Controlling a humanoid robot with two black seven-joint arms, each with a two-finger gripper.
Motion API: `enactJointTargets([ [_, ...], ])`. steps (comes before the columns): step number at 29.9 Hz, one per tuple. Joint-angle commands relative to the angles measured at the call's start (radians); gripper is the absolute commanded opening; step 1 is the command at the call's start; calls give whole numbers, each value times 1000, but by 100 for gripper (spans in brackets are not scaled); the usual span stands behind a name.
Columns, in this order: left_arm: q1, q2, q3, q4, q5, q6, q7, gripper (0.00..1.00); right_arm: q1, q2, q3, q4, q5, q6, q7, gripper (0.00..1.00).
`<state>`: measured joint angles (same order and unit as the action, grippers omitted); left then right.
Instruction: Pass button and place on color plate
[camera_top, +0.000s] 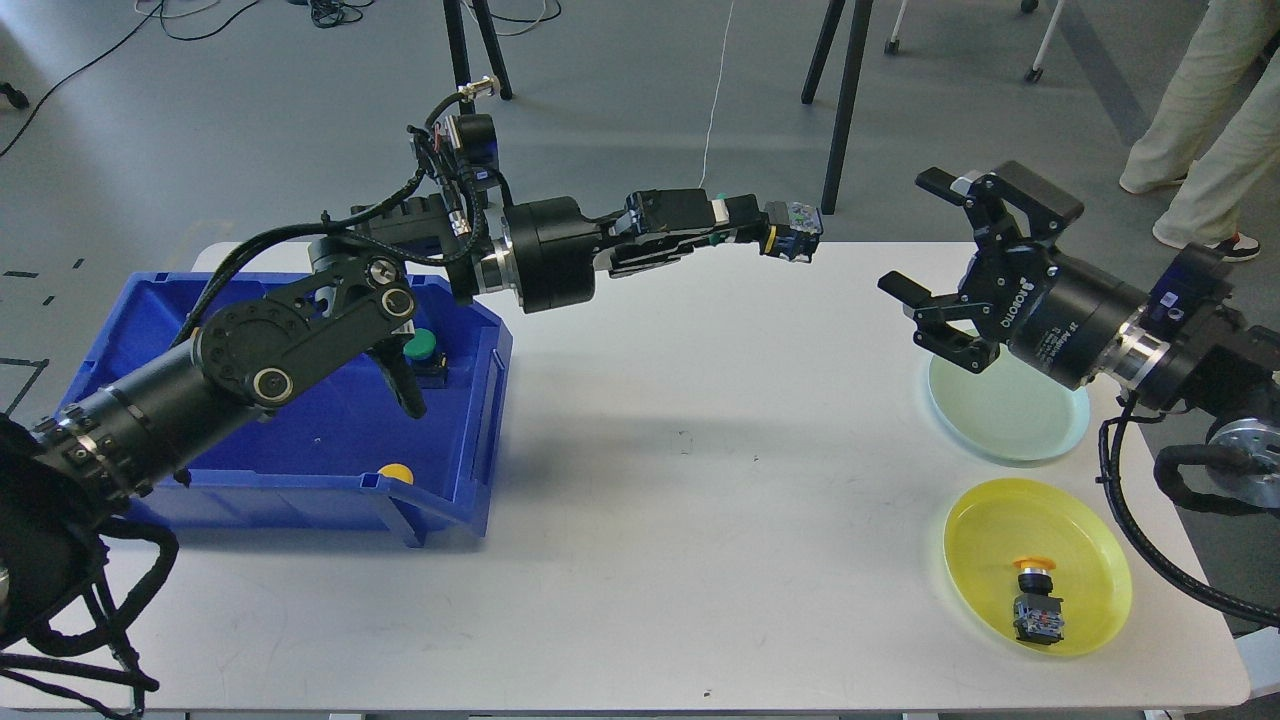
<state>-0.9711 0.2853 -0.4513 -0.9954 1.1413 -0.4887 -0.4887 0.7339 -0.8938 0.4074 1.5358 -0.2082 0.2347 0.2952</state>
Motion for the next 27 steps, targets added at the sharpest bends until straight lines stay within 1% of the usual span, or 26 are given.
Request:
enactJointTargets([
  [1,0,0,0,0,0,0,0,3,134,56,-146,-29,1,-21,-1,100],
  [4,0,0,0,0,0,0,0,3,186,117,-193,-54,3,-34,-1,100],
  [11,0,0,0,0,0,0,0,3,211,222,-193,-94,13,-35,-1,100],
  [13,0,0,0,0,0,0,0,3,213,237,-193,-92,16,-40,-1,99],
  [15,0,0,0,0,0,0,0,3,210,237,-188,-88,16,-40,-1,94],
  [16,0,0,0,0,0,0,0,3,208,236,-185,-83,16,-40,1,89],
  [17,0,0,0,0,0,0,0,3,206,233,-185,-79,18,-40,1,78],
  [19,0,-2,0,0,0,0,0,3,203,231,-182,-72,16,-41,5,38],
  [21,0,-2,0,0,0,0,0,3,200,227,-173,-69,16,-55,7,31],
  [23,0,-2,0,1,-2,0,0,3,197,225,-162,-68,18,-66,10,21],
  [25,0,-2,0,1,-3,0,0,3,194,225,-156,-60,16,-86,12,14],
  [27,0,-2,-4,1,-3,0,0,3,190,226,-151,-56,16,-101,12,10],
])
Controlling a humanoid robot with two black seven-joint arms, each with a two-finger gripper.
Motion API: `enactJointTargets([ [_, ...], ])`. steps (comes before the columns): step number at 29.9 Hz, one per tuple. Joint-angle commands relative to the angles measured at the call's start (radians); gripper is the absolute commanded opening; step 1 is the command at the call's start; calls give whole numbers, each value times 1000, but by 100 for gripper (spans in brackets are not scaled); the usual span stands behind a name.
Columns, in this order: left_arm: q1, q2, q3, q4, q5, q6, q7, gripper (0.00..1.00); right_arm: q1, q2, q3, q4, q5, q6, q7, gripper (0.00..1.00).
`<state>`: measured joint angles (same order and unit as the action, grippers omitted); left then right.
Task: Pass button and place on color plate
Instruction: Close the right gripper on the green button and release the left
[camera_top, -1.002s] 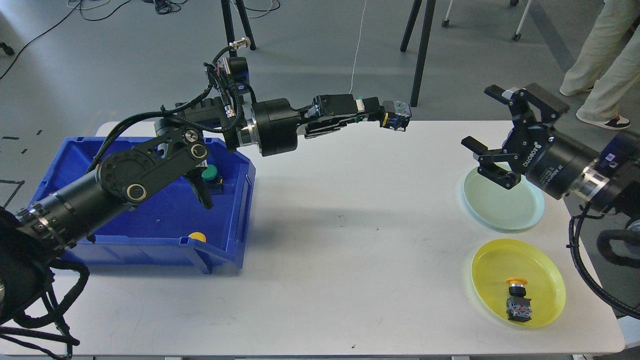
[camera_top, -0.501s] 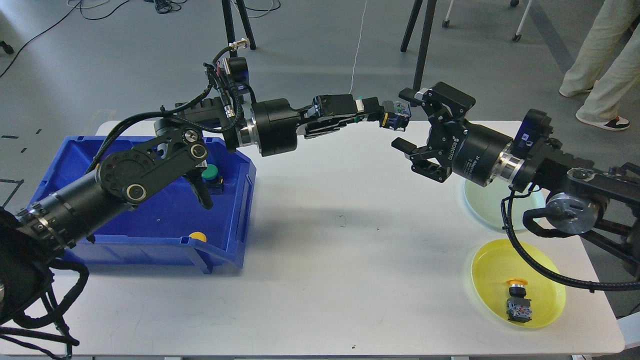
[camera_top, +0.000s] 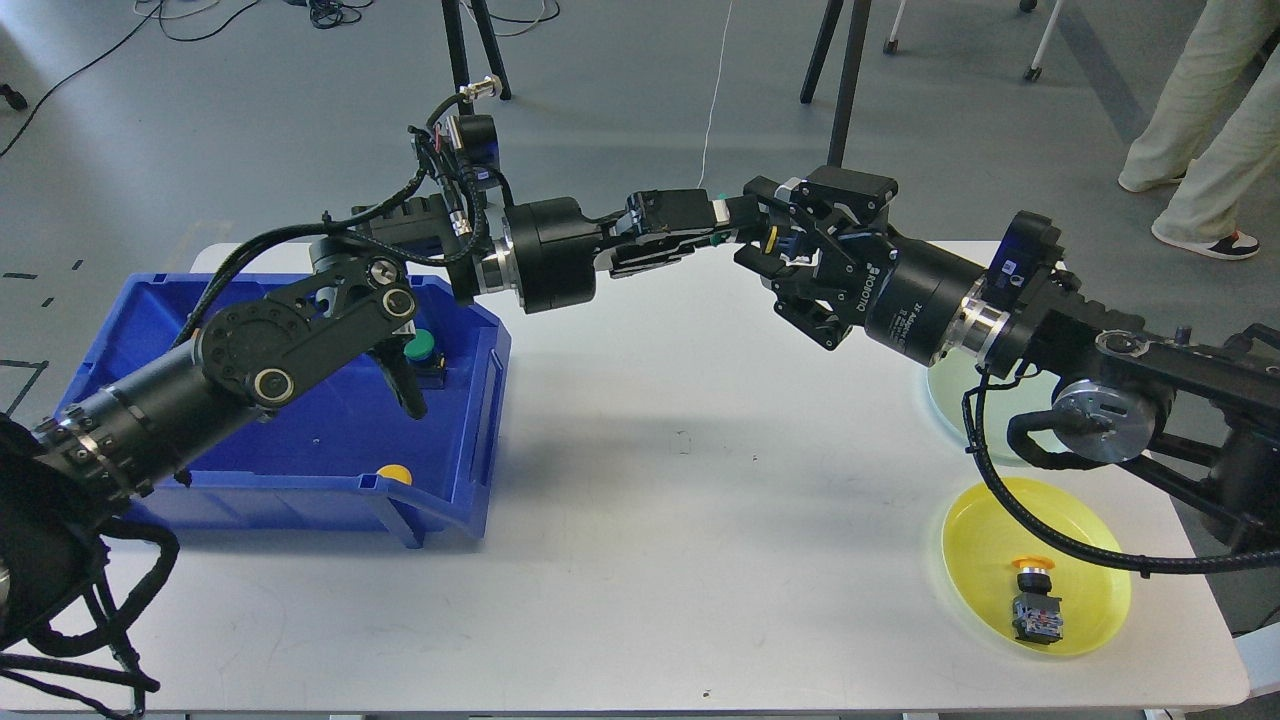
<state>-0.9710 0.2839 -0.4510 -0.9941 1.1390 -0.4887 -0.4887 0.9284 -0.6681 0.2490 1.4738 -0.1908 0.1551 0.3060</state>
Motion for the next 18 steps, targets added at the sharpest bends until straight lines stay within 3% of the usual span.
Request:
enactJointTargets([
  [1,0,0,-11,0,-1,0,0,3,-7,1,7,6,-1,-23,1,7],
  [7,0,0,-17,2,-2,0,0,4,-10,1,7,19,1,-28,1,1],
  [10,1,-3,-18,3,-4,0,0,12,-20,1,9,22,1,-40,1,1],
  [11,3,-5,-18,2,-4,0,0,20,-20,1,9,25,1,-49,1,1],
  [14,5,-9,-31,2,-25,0,0,67,-30,-1,12,39,1,-65,1,1],
  [18,5,-11,-31,3,-51,0,0,78,-62,-10,41,52,1,-66,1,1],
])
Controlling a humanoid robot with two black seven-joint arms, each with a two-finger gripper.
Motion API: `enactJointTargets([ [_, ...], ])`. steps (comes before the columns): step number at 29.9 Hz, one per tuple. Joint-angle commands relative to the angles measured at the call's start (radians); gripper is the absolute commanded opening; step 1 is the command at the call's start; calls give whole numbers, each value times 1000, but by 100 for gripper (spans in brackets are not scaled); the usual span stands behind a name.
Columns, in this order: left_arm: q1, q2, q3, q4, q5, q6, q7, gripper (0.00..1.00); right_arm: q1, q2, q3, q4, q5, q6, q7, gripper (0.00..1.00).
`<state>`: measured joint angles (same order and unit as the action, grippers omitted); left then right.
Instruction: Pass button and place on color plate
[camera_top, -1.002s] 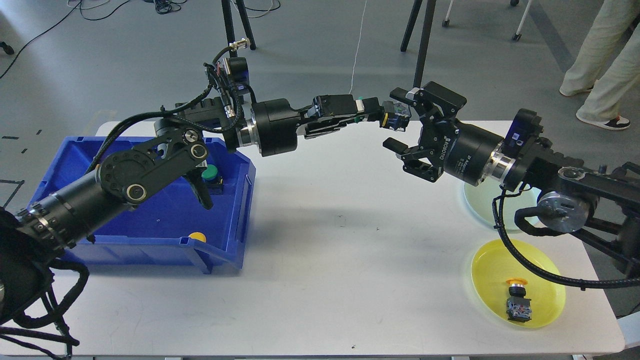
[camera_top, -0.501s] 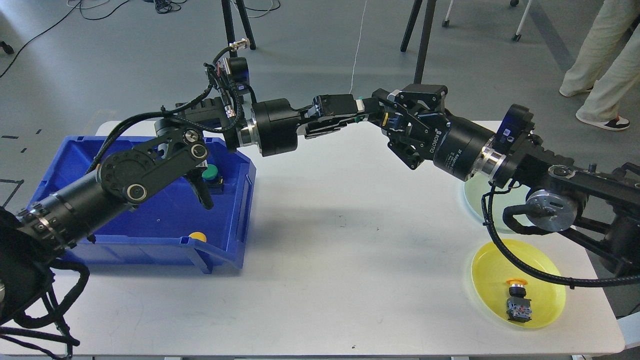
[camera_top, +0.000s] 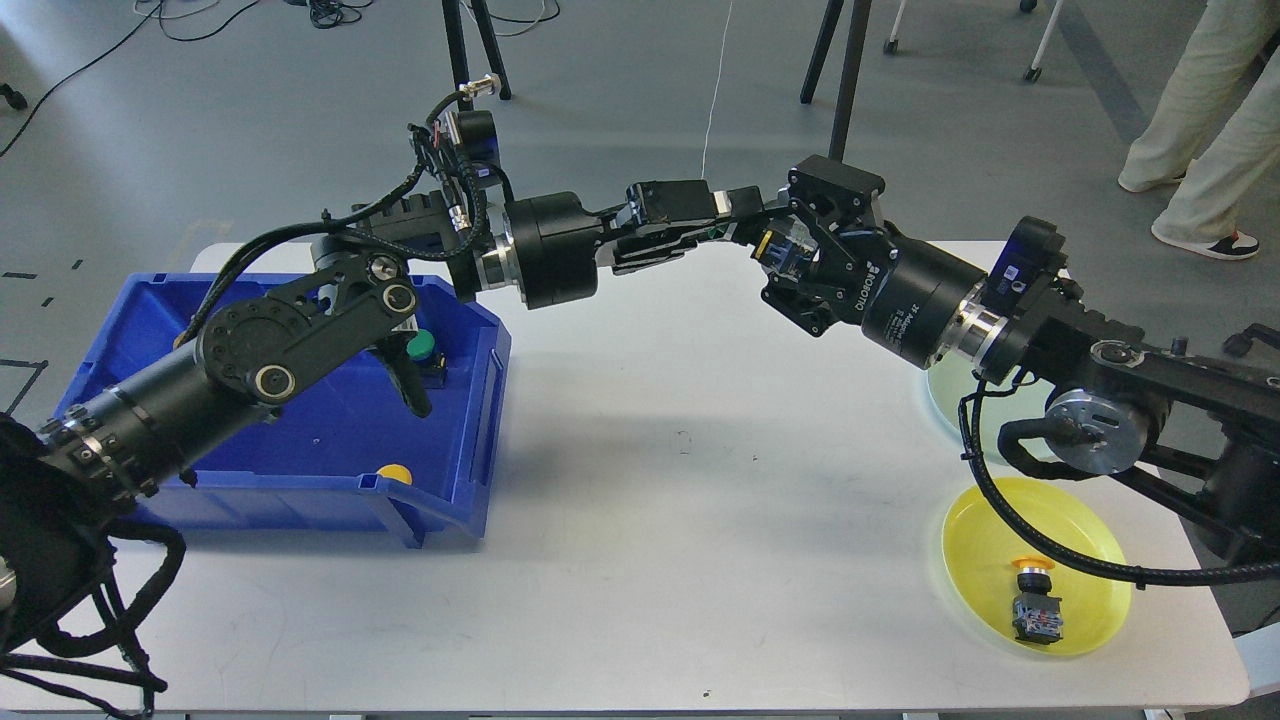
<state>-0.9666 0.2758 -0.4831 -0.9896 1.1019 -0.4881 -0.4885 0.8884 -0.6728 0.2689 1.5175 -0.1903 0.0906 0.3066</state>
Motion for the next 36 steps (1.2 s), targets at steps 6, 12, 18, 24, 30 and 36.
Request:
enactJointTargets([
  [6,0,-3,1,-1,-17,-1,0,80,-106,-34,108,13,0,0,0,1],
  [12,0,-3,1,0,-17,-1,0,80,-186,-102,188,18,0,0,0,1],
  [18,0,-3,0,0,-17,-1,0,80,-233,-166,220,4,-3,-24,0,1],
  [24,0,-3,0,0,-17,-1,0,80,-263,-195,199,-39,-20,-185,-14,1],
  [30,0,-3,0,0,-17,-1,0,80,-263,-145,100,-175,-155,-564,-87,1],
  [36,0,-9,0,0,-17,-1,0,80,-229,111,-74,-554,-302,-579,-175,1],
])
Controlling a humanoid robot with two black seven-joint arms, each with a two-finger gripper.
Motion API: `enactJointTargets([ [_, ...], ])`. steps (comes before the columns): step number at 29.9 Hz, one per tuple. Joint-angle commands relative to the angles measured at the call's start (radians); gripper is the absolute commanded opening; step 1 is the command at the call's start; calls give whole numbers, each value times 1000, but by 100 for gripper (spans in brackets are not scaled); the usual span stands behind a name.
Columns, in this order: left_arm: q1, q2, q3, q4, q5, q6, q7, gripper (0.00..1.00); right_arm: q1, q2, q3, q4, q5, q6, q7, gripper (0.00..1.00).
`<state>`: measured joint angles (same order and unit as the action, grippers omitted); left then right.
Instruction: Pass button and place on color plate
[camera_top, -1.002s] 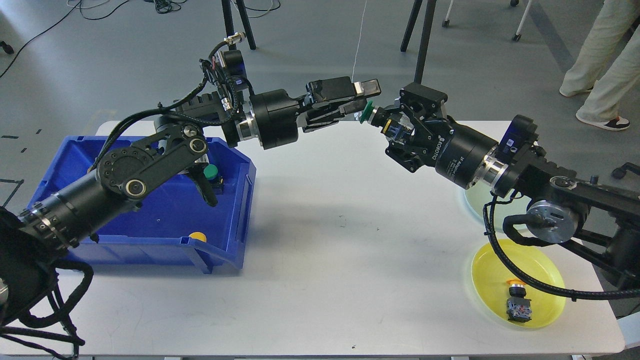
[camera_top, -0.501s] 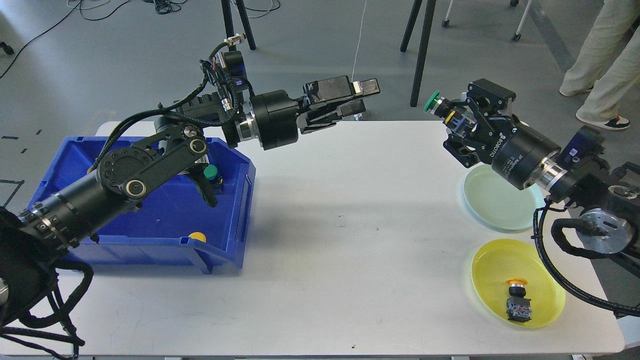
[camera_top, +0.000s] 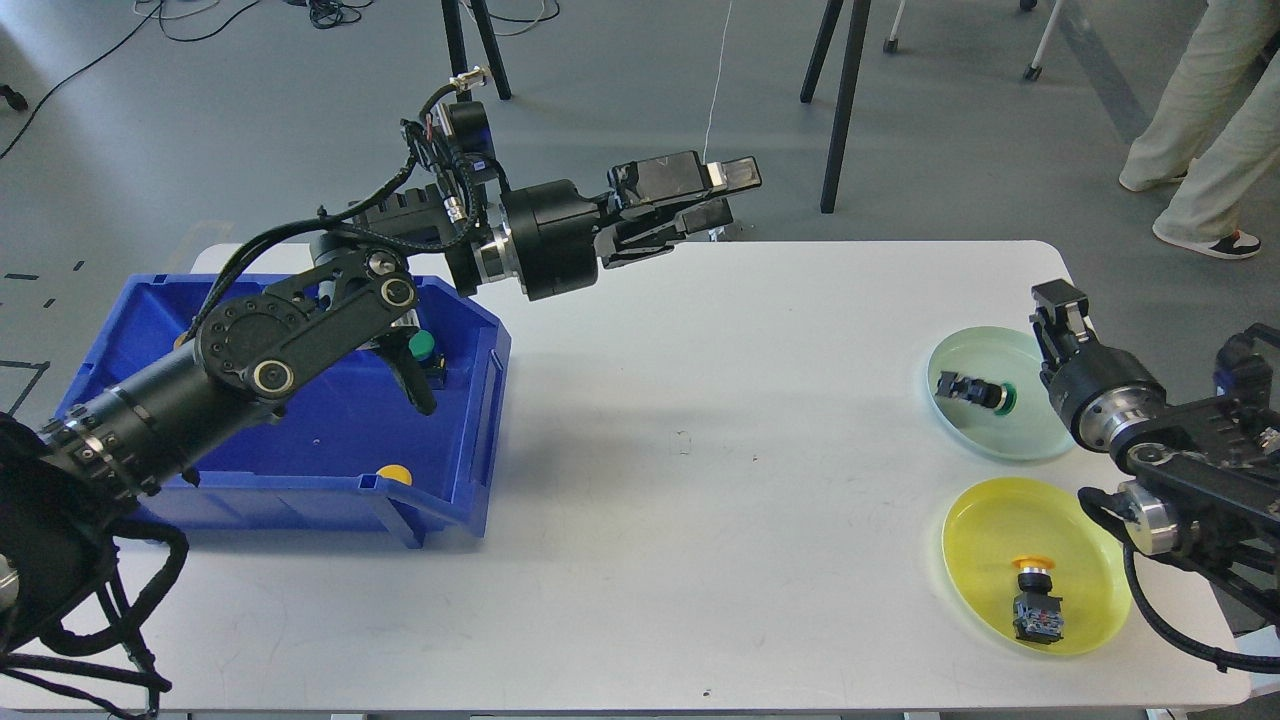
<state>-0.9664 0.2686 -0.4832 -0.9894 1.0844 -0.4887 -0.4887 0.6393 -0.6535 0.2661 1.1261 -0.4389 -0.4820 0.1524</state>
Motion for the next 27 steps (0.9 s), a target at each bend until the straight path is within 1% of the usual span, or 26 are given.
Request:
enactJointTargets([
  [1,0,-2,1,0,0,0,0,80,25,116,-93,-211,-55,-7,-19,1],
  [3,0,-2,0,0,0,0,0,80,28,156,-105,-265,-57,-7,-19,1],
  [5,0,-2,0,0,0,0,0,80,33,182,-104,-281,-57,-7,-20,1],
  [15,0,-2,0,0,0,0,0,80,34,184,-74,-262,-44,-7,-22,1],
  [18,0,-2,0,0,0,0,0,80,39,173,-51,-218,-43,-7,-22,2],
  [20,0,-3,0,0,-1,0,0,80,42,160,-1,-152,-43,-7,-24,6],
  [21,0,-3,0,0,-1,0,0,80,42,147,34,-109,-40,-7,-24,10],
  [24,0,1,-18,14,-44,0,0,81,39,85,132,35,-11,-7,-25,24],
  [27,5,30,-72,92,-214,0,0,83,46,42,202,151,95,-7,-21,39],
])
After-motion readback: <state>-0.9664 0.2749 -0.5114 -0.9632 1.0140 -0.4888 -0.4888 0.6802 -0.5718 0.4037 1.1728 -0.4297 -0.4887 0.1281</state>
